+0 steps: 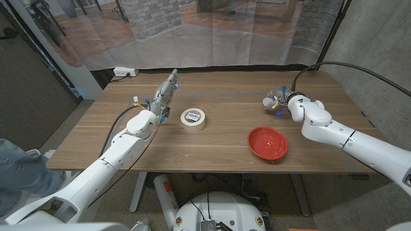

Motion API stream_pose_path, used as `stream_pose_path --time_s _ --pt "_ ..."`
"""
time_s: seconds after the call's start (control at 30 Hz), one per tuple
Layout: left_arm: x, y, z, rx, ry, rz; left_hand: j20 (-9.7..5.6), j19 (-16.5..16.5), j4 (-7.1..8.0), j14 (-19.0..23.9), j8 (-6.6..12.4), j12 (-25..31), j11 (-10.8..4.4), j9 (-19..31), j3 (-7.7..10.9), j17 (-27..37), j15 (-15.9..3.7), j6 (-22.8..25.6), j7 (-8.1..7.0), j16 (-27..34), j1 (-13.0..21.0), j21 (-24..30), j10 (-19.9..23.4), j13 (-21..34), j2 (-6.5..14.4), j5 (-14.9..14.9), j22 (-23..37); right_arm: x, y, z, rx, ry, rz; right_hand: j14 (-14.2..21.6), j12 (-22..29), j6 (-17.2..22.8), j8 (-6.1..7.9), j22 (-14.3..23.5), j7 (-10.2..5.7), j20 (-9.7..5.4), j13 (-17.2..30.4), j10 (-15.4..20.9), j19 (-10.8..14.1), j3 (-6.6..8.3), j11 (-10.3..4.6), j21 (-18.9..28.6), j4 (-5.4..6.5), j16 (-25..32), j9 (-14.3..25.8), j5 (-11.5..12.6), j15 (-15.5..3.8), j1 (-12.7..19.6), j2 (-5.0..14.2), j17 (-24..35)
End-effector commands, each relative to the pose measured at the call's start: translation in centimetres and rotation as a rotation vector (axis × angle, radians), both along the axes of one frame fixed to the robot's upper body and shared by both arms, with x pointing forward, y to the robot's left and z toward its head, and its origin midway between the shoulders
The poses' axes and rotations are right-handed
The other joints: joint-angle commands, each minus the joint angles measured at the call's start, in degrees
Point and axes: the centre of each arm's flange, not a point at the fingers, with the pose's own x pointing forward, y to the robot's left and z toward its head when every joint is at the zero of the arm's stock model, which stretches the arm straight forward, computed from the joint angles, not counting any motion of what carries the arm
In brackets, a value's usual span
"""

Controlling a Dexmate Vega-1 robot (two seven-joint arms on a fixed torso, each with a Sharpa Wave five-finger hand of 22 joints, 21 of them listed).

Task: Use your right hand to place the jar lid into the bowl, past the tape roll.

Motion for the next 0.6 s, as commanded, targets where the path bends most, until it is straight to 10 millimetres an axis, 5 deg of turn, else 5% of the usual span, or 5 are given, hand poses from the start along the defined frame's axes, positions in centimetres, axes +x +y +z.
stream_pose_path --time_s 0.03,0.6 --pt "-0.2 0.0 0.0 0.002 -0.003 -0.006 -0.49 -8.9 0.06 -1.8 0.03 0.0 0.14 0.2 -0.33 0.2 0.17 -0.3 0.08 -0.2 0.2 0.0 -0.3 0.2 0.4 -0.1 0.1 -1.4 0.4 0.5 -0.015 -0.030 0.025 0.6 0.5 0.4 0.11 0.1 0.04 -0.05 0.4 2.5 0.6 0.53 -2.02 -0.2 0.06 0.0 0.1 -0.1 -3.41 0.4 0.27 0.2" --pt "-0.7 -0.1 -0.1 0.009 -0.011 -0.009 -0.50 -9.0 0.02 -1.9 0.03 0.0 0.12 0.2 -0.39 0.2 0.23 -0.3 0.01 -0.2 0.2 0.0 -0.3 0.2 0.4 -0.1 0.1 -3.5 0.3 0.6 -0.026 -0.081 0.116 1.3 0.9 1.7 0.34 0.1 -0.33 -1.65 0.6 3.4 2.0 0.56 -2.45 -0.3 0.00 0.0 0.2 -0.6 -4.16 0.9 0.30 0.3"
